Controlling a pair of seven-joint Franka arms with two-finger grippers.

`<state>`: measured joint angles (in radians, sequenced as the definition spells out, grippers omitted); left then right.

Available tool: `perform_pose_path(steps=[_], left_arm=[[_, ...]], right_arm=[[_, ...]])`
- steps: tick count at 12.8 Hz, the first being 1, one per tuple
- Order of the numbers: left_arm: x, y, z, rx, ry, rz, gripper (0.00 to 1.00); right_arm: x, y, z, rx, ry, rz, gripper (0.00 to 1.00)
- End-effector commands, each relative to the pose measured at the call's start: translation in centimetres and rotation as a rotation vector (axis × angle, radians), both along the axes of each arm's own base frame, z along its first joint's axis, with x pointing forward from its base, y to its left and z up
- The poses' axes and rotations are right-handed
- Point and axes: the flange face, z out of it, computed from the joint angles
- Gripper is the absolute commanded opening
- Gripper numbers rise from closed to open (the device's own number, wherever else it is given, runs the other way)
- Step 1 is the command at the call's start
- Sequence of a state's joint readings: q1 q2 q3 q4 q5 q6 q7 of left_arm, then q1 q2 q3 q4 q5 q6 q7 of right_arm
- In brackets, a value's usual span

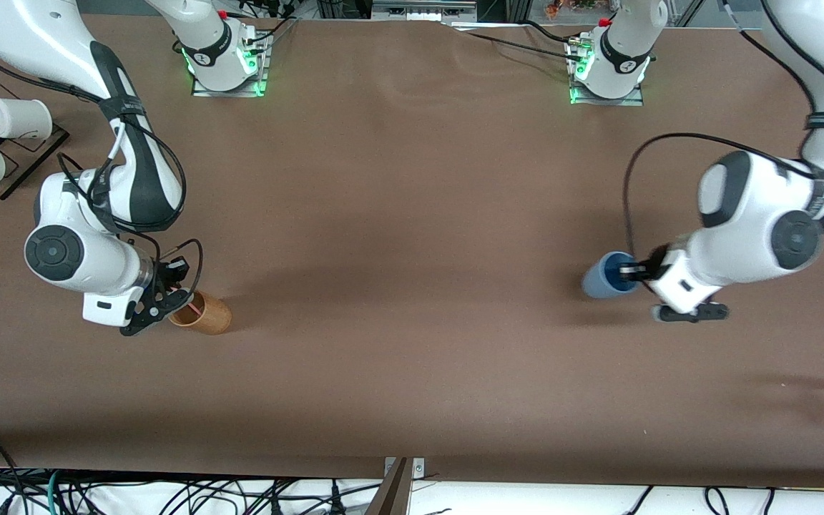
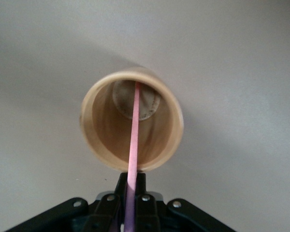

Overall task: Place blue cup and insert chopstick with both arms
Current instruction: 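Carry the blue cup mid-table with the left gripper while the right gripper lifts the chopstick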

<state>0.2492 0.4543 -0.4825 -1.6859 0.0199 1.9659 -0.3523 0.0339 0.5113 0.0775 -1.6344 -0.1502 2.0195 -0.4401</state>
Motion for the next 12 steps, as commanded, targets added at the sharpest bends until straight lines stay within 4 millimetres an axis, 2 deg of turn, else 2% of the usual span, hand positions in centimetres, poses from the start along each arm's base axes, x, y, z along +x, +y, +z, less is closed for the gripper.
perform_pose_path(steps=[1,2,3,4,5,7,9,10,11,12], left_arm=[[-0.8,-9.5,0.8,-0.013,0.035,0.121,0.00],[-1.5,-13.7,0.5,-0.008,0.048,0.143,0.00],[-2.6,-17.0,-1.1,0.005,0.078,0.161,0.00],[-3.5,-19.3,-2.3,0.010,0.095,0.158,0.00],[-3.6,-20.5,-3.4,-0.011,0.075,0.163,0.00],[-6.2,-25.2,-6.3,-0.010,0.082,0.143,0.00],[-7.4,-26.7,-8.2,0.087,0.032,0.099,0.00],[-8.3,-27.2,-10.1,0.139,0.023,0.068,0.00],[-8.8,-27.9,-10.1,0.152,0.014,0.064,0.04],[-8.9,-28.2,-9.9,0.151,0.012,0.075,0.30]], right_arm=[[-1.1,0.1,4.6,-0.006,-0.014,0.004,0.00],[-1.4,0.1,6.5,-0.010,-0.002,-0.002,0.00],[-1.8,0.1,8.7,-0.015,0.009,-0.007,0.00],[-2.3,0.5,11.0,-0.017,0.015,-0.004,0.00],[-2.9,1.0,13.4,-0.028,0.026,0.004,0.00],[-3.9,1.3,18.3,-0.038,0.049,-0.003,0.00],[-4.8,1.7,22.5,-0.046,0.080,-0.010,0.00],[-5.0,3.4,24.2,-0.048,0.081,0.010,0.00],[-5.0,5.4,24.7,-0.050,0.084,0.025,0.00],[-4.9,6.8,24.5,-0.057,0.088,0.006,0.00]])
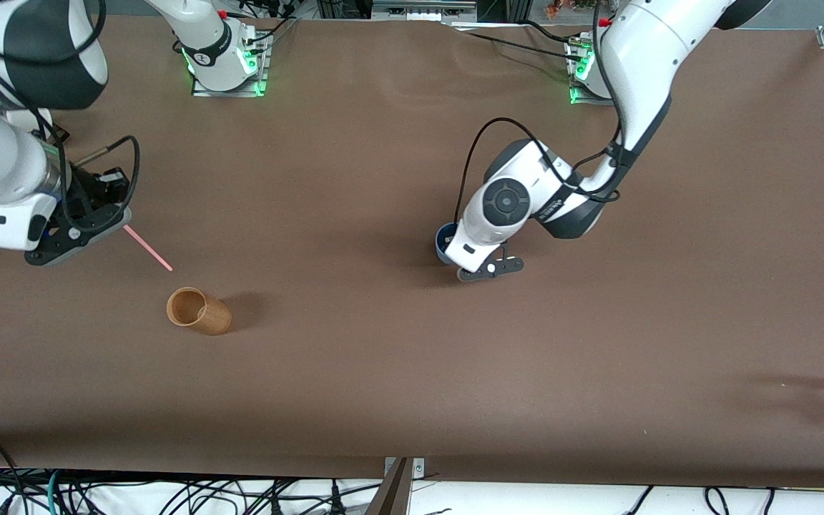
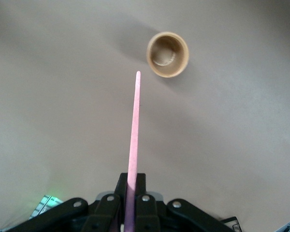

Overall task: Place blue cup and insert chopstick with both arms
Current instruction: 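Carry the blue cup mid-table with the left gripper while the right gripper lifts the chopstick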

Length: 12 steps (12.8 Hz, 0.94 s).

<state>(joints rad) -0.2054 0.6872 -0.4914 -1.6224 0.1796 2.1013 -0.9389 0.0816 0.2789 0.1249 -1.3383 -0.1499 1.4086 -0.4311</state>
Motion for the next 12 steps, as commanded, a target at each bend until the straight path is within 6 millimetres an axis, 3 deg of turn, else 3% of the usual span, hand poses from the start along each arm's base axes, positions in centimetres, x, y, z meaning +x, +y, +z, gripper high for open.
perform_pose_path(steps=[1,2,4,5,7,12], left_arm=[[0.2,-0.6,1.1,0.024,-0.037,0.003,0.89],[0.2,-0.4,2.2,0.028,-0.044,-0.005,1.00],[0.2,0.9,6.2,0.076,-0.030,-0.033,1.00],[0.1,1.9,9.2,0.096,-0.031,-0.081,1.00],[0.8,6.0,14.2,0.123,-0.022,-0.165,1.00],[6.6,19.8,25.5,0.046,-0.041,-0.356,1.00]], right_arm=[[0.9,4.6,-0.6,-0.018,0.019,-0.025,0.00],[0.8,6.7,-1.3,-0.028,0.019,-0.033,0.00],[0.1,10.5,-2.7,-0.053,0.025,-0.084,0.00],[-0.3,12.5,-3.5,-0.066,0.026,-0.125,0.00],[-1.4,17.9,-5.0,-0.068,0.029,-0.190,0.00],[-6.0,31.4,-8.2,-0.043,0.064,-0.405,0.00]])
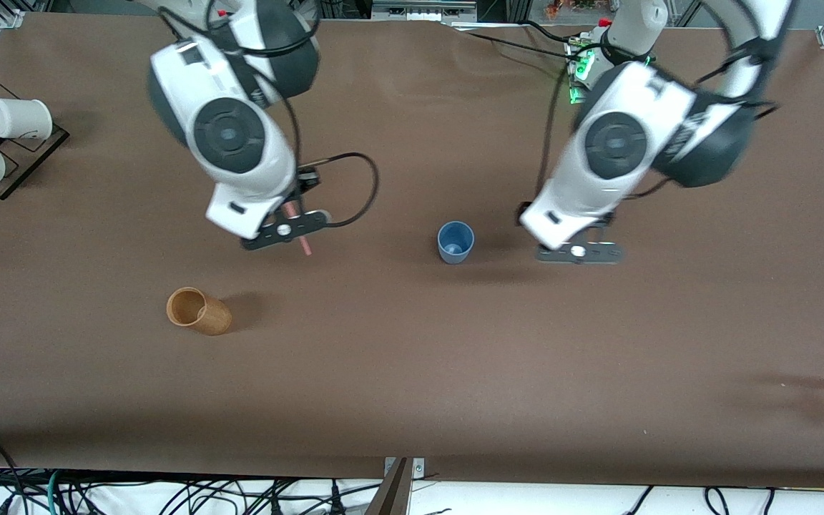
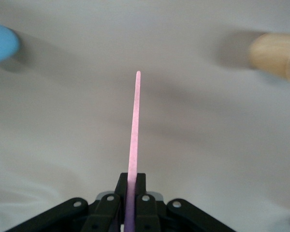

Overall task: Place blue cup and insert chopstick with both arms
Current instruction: 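Lower the chopstick into the blue cup with the right gripper while the left gripper withdraws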

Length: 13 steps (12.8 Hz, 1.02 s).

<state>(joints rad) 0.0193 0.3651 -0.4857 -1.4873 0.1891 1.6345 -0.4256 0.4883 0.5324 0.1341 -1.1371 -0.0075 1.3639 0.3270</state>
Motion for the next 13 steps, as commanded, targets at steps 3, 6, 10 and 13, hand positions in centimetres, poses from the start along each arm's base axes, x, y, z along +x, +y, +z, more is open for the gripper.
perform_pose_path(steps=[3,6,10,13], left_arm=[[2.7,10.9,9.2,-0.080,-0.002,-0.086,1.00],[-0.1,15.5,13.6,-0.149,-0.051,-0.035,1.00],[-6.5,17.9,13.0,-0.166,-0.148,0.036,1.00],[-5.0,18.6,13.2,-0.134,-0.156,0.011,1.00]], right_arm=[[-4.1,11.5,-2.6,0.038,0.036,-0.180,0.00],[-7.6,17.0,-2.6,0.079,0.017,-0.306,0.00],[-9.0,20.8,-4.5,0.145,-0.001,-0.392,0.00],[-8.6,22.0,-6.6,0.178,-0.022,-0.409,0.00]])
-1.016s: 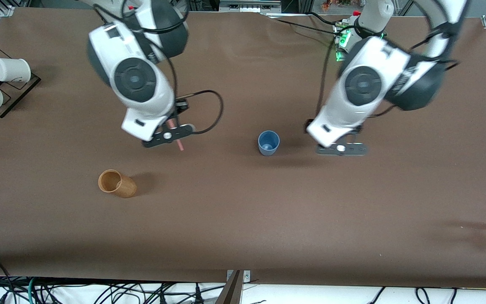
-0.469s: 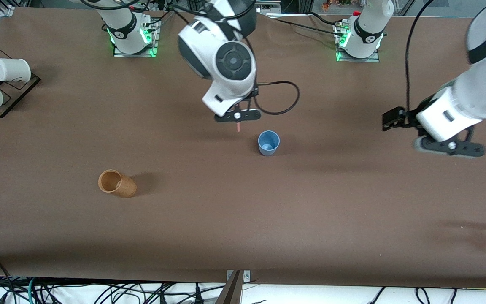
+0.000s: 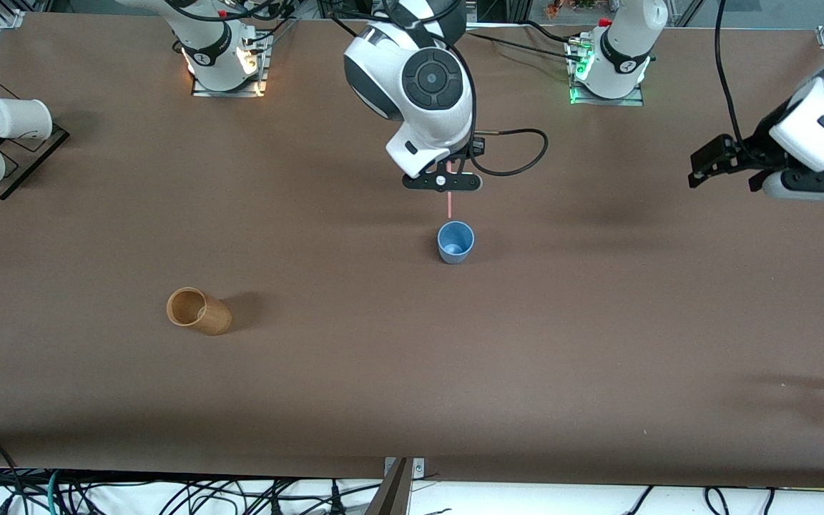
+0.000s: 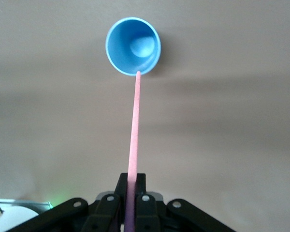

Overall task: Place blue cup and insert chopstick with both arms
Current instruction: 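Lower the chopstick into the blue cup with the right gripper while the left gripper withdraws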

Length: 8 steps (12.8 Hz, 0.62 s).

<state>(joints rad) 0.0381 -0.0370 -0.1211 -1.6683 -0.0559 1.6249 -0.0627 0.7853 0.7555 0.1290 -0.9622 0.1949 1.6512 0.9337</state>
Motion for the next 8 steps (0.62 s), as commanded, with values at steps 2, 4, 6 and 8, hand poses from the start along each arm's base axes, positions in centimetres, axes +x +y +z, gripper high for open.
perform_pose_path(steps=[2,4,6,8], left_arm=[[0.6,0.1,0.1,0.043,-0.021,-0.051,1.00],[0.5,0.0,0.1,0.043,-0.019,-0.053,1.00],[0.5,-0.2,0.1,0.043,-0.021,-0.054,1.00],[0.5,-0.4,0.1,0.043,-0.021,-0.060,1.00]], right_arm=[[0.8,1.2,-1.4,0.042,-0.017,-0.035,0.00],[1.1,1.4,-2.6,0.041,-0.020,-0.040,0.00],[1.0,1.7,-3.9,0.027,-0.014,-0.043,0.06],[1.2,1.9,-4.5,0.035,-0.032,-0.042,0.47]])
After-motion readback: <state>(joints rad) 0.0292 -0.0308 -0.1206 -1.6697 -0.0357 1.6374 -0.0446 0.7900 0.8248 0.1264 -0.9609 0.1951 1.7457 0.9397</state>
